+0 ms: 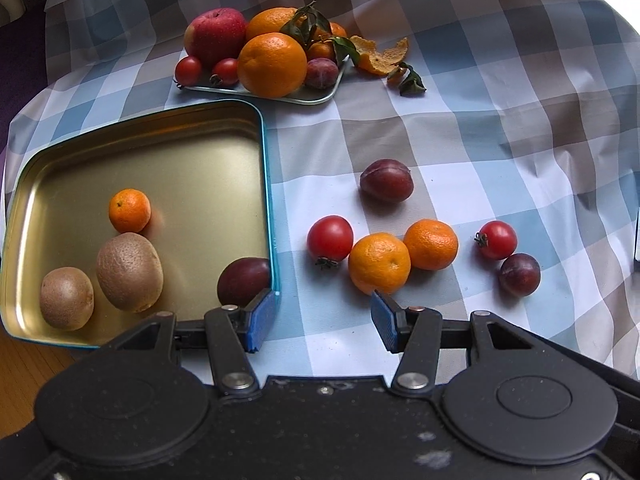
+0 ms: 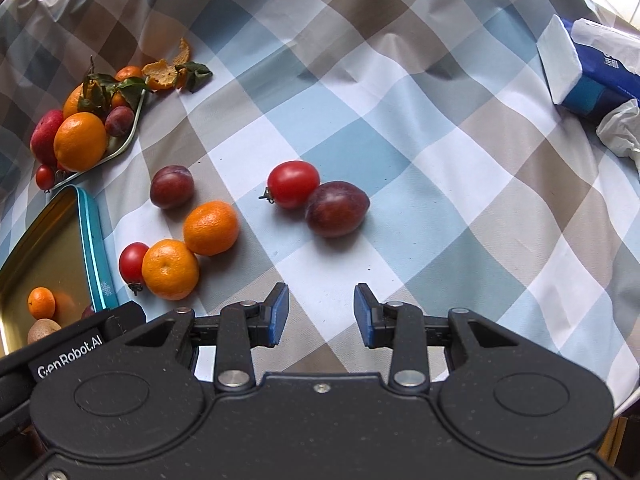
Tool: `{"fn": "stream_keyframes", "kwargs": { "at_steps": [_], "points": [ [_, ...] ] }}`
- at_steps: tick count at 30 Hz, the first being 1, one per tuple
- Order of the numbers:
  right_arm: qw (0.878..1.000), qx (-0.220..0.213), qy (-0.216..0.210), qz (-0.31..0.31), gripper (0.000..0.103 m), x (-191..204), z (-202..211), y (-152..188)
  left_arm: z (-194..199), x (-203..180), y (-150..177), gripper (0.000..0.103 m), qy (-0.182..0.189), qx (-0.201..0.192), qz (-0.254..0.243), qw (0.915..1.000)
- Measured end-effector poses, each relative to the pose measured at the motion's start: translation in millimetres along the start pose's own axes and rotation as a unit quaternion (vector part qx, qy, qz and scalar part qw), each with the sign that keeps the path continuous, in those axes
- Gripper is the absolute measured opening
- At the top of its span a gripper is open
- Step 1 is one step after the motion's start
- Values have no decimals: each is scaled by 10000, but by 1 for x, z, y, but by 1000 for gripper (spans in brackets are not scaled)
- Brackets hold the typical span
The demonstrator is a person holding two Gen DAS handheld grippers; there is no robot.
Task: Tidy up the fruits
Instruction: 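Move the left gripper to a loose mandarin while the right gripper moves to a dark red plum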
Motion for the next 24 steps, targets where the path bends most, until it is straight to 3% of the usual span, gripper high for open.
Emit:
{"fn": "stream_keyframes", "kwargs": {
  "at_steps": [5, 10, 13, 20, 24],
  "points": [
    [10000, -60, 29, -39, 45, -3, 3, -2, -13, -12, -10, 54, -32, -66, -16, 10000],
    [10000, -21, 45, -45, 45, -3, 0, -1, -26, -15, -11, 54, 120, 159, 95, 9998],
    [10000, -5, 84, -47, 45, -4, -2, 0, -31, -18, -13, 61, 121, 142, 77, 9998],
    [9998, 20, 176, -17, 45, -6, -7, 1, -41, -28, -11, 64, 256, 310, -30, 9992],
    [9996, -40, 271, -86, 45, -13, -5, -2, -51, -32, -7, 62, 303, 540, -29, 9981]
  ]
}}
Point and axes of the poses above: each gripper's, at about its wrist camera, not at the fingertips, and z roughly against the way its jaws point, x to its left, y to its underside, the point moved 5 cm from there along -z, roughly the way its jaws point, and after that the axes turned 6 degrees about z, right-handed, at the moved point
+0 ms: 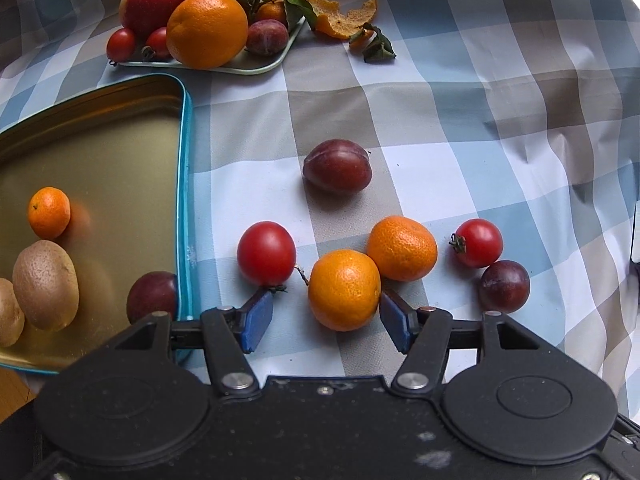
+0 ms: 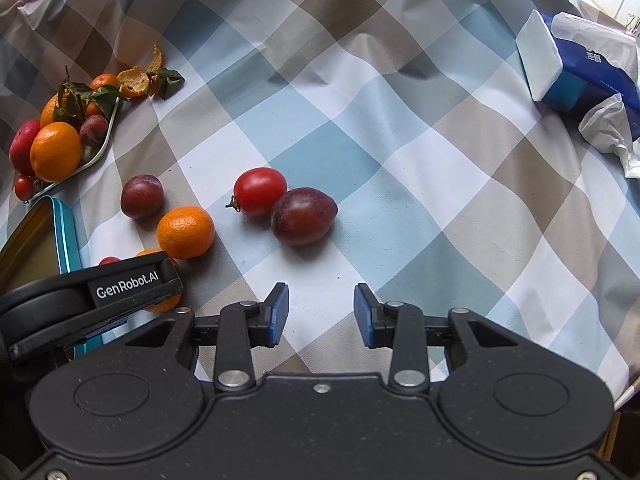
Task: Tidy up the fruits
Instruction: 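Move the left gripper to a loose mandarin while the right gripper moves to a dark red plum, then close the left gripper on the mandarin while the right gripper grasps the plum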
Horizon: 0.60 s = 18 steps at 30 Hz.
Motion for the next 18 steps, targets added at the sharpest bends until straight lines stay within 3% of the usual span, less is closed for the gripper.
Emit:
{"fn": "stream_keyframes", "kwargs": {
  "at_steps": [3, 13, 18],
  "points": [
    [9999, -75, 99, -73, 45, -5, 4, -4, -4, -3, 3, 40, 174, 64, 10, 9998],
    [9988, -271, 378, -133, 45, -5, 6, -20, 7, -6, 9, 37, -79, -153, -280, 9995],
    [9988, -263, 323, -269, 45, 1, -3, -36, 18, -4, 8, 37, -185, -363, -370, 9985]
  ]
}}
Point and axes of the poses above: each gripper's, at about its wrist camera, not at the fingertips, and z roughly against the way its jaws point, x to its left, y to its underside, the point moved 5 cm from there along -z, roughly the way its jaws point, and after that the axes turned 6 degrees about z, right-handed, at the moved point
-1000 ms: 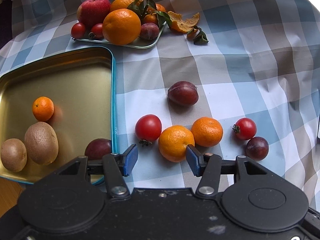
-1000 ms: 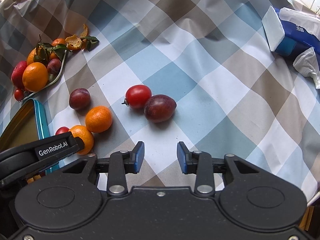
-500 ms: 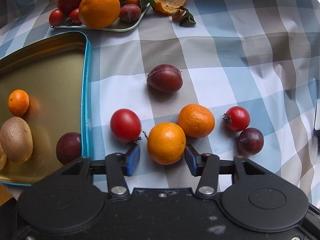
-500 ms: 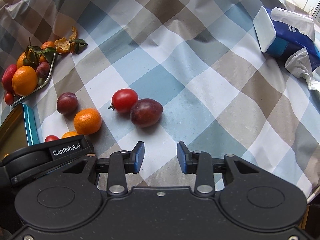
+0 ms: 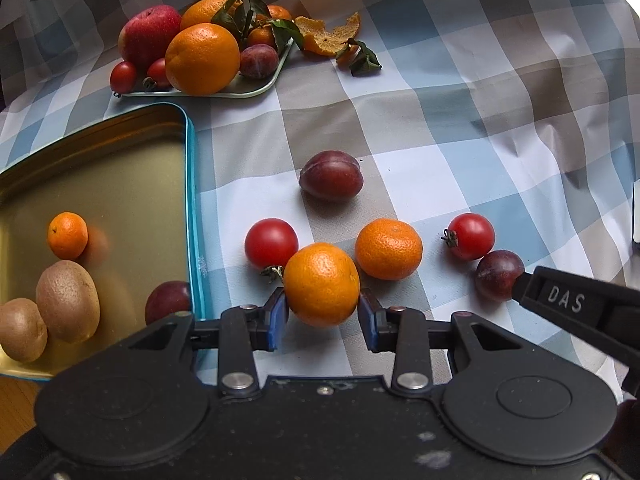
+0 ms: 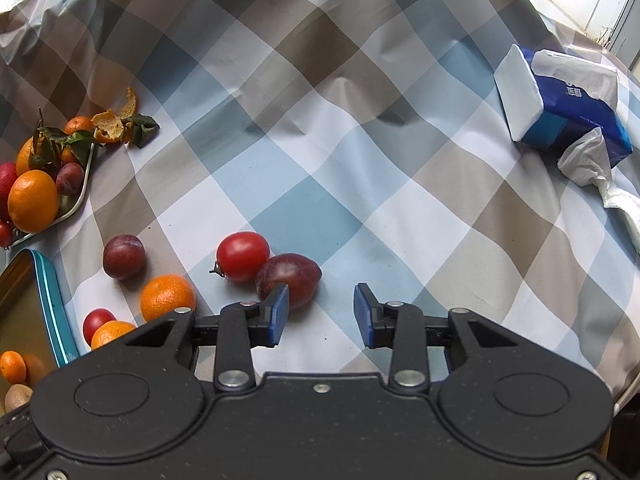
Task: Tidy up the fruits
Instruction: 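Close the left gripper on the mandarin while the right gripper grasps the plum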
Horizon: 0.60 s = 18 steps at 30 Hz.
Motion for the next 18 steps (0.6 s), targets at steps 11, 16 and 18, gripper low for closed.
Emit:
{"fn": "stream_keyframes", "kwargs": {
  "at_steps": [11, 16, 18],
  "points": [
    [9999, -127, -66, 80, 45, 10, -15, -14, 6, 2, 0, 37, 22, -37, -19, 10000],
    [9996, -110, -241, 110, 45, 15, -22, -17, 5, 4, -1, 37, -2, -22, 33, 10000],
    [9995, -139, -265, 122, 46, 18, -24, -17, 4, 6, -1, 37, 6, 22, 80, 10000]
  ]
}}
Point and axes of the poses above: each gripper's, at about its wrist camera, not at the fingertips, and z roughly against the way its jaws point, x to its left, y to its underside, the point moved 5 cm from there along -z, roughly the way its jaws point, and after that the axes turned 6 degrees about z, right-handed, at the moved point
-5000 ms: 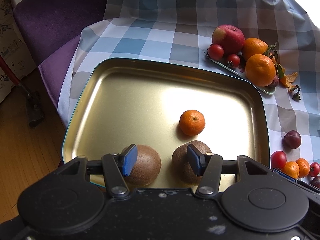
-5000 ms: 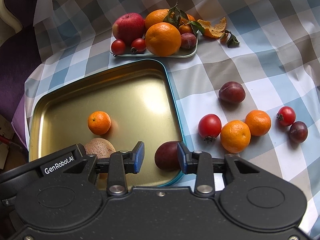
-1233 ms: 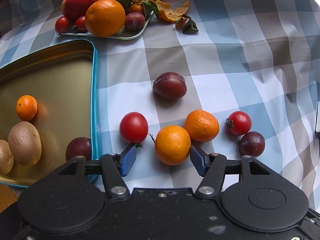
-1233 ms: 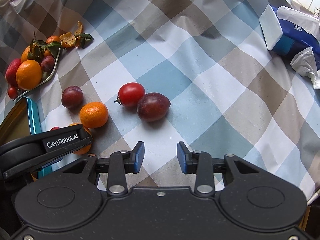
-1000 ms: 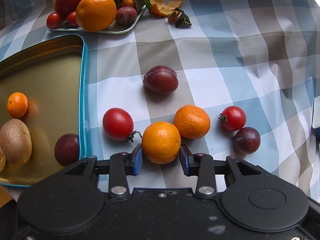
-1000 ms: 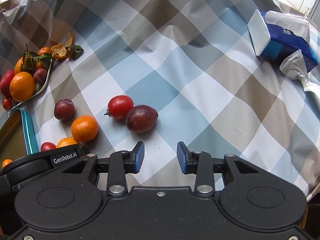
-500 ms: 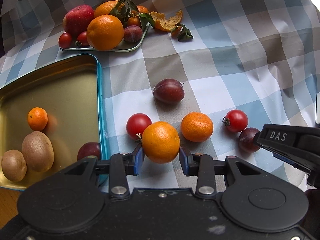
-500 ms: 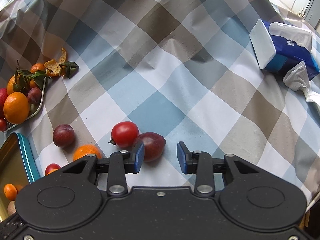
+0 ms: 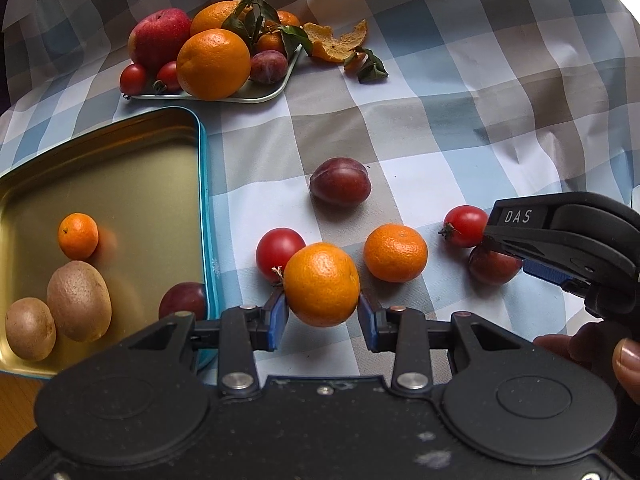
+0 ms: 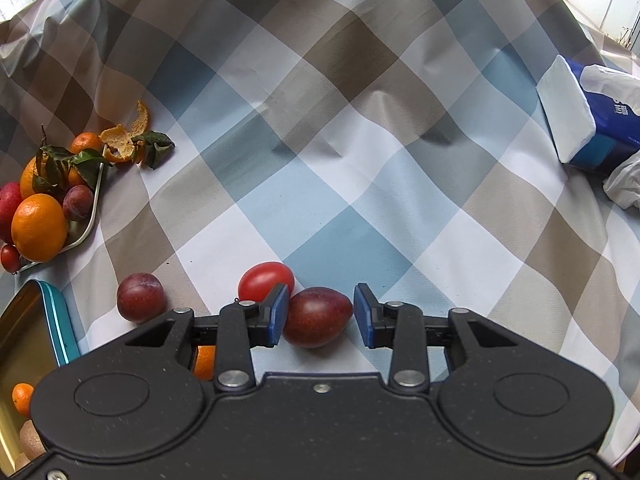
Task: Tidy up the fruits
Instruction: 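Close the left gripper on the mandarin while the right gripper grasps the plum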
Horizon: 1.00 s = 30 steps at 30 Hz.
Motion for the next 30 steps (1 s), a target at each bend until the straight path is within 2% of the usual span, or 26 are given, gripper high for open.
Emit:
{"fn": "stream_keyframes", "kwargs": {
  "at_steps": [7, 10, 15, 17, 20, 24, 30],
  "points": [
    [9999, -5, -124, -85, 46, -8, -2, -5, -3, 2, -1, 37, -37, 79, 88, 9999],
    [9994, 112, -225, -232, 51, -15, -3, -5, -3, 4, -2, 37, -9, 100, 135, 9999],
    [9953, 672, -666, -206, 50, -18, 2, 7, -4, 6, -1, 37, -58, 126, 175, 9998],
    [9939, 828, -719, -136, 50, -19, 4, 12, -4, 6, -1, 37, -47, 134, 186, 9997],
    [9945, 759, -660, -307, 50, -25, 5, 13, -3, 4, -1, 37, -40, 132, 163, 9998],
    [9908, 844, -813, -670, 51, -30, -3, 11, -3, 3, 0, 37, -49, 135, 111, 9998],
    [9902, 930, -810, -657, 52, -24, -12, 15, -4, 5, 0, 37, -97, 153, 134, 9997]
  ]
}}
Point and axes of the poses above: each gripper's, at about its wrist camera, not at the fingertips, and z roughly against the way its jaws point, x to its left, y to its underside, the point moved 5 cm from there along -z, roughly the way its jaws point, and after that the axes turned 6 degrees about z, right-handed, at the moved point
